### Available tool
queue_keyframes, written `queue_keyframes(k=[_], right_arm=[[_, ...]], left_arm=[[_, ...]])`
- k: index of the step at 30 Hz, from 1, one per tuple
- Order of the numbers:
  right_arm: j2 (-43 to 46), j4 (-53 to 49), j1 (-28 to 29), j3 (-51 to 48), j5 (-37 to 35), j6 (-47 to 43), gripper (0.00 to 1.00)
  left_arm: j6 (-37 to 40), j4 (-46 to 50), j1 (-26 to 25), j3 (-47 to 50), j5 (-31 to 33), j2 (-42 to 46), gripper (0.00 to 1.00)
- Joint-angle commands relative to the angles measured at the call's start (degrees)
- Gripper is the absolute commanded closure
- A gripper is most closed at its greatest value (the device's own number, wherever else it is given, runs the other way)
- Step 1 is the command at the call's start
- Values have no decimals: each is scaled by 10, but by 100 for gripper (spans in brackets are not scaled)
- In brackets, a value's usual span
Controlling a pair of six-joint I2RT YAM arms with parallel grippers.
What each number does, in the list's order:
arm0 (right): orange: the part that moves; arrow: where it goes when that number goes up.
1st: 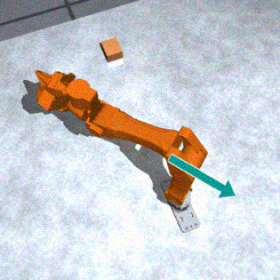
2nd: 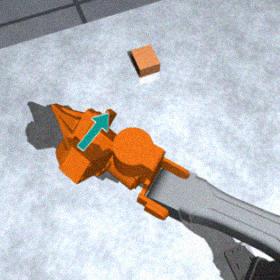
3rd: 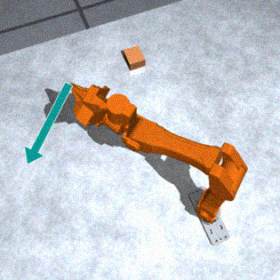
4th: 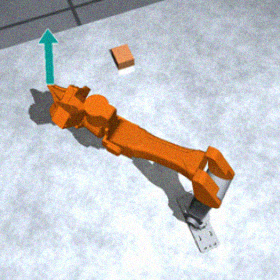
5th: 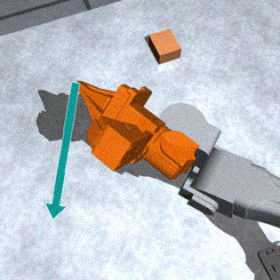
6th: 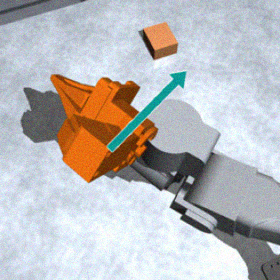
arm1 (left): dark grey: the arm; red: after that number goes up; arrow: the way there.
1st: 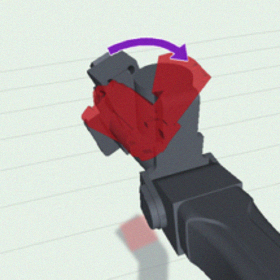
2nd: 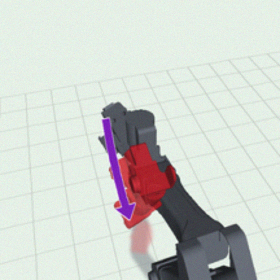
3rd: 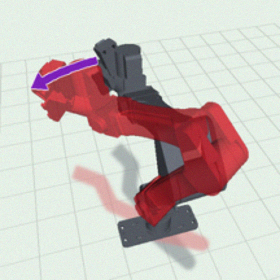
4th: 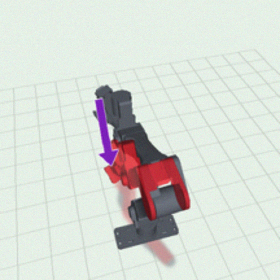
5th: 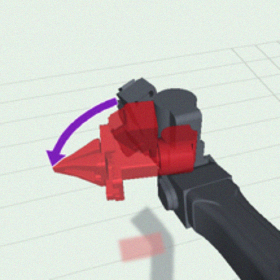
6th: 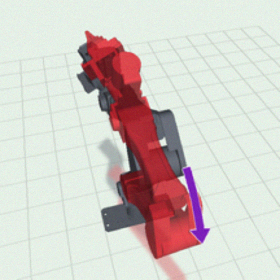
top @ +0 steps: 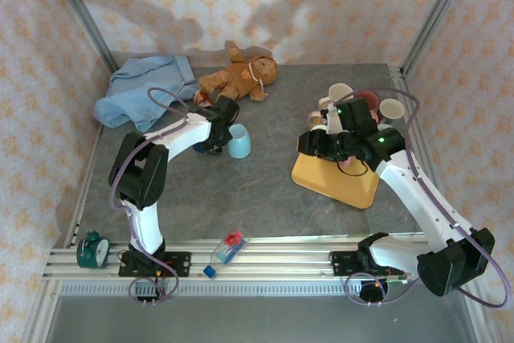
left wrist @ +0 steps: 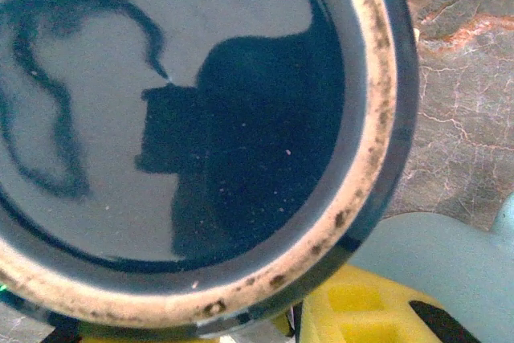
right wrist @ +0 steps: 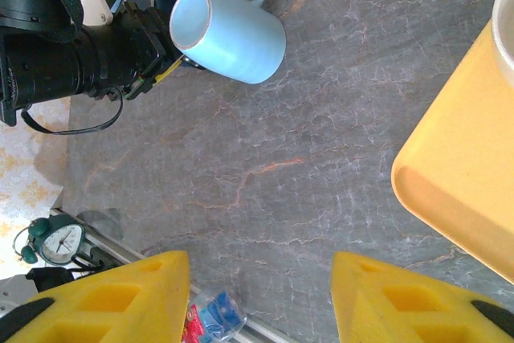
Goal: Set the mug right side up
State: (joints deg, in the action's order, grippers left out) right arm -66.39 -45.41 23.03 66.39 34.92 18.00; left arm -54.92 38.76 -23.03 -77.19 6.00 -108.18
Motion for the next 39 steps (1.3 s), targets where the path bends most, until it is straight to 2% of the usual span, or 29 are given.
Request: queue_keyframes(k=[1, 4, 8, 16, 30, 39], right_arm=[[3, -8, -2, 20, -15, 4, 51], [5, -9, -2, 18, -18, 5, 51], [7, -5, -2, 11, -20, 6, 51], [20, 21, -2, -8, -24, 47, 51], [61, 132, -2, -117, 41, 198, 52], [66, 215, -3, -120, 78, 286, 52]], left_arm=[[13, -7, 9, -4, 3, -9, 76], [16, -8, 10, -5, 0, -8, 85], [17, -11, 10, 6, -11, -7, 91], [25, -17, 10, 57, -48, 61, 100], [48, -19, 10, 85, -97, 252, 100], [31, -122, 10, 119, -182, 351, 100]])
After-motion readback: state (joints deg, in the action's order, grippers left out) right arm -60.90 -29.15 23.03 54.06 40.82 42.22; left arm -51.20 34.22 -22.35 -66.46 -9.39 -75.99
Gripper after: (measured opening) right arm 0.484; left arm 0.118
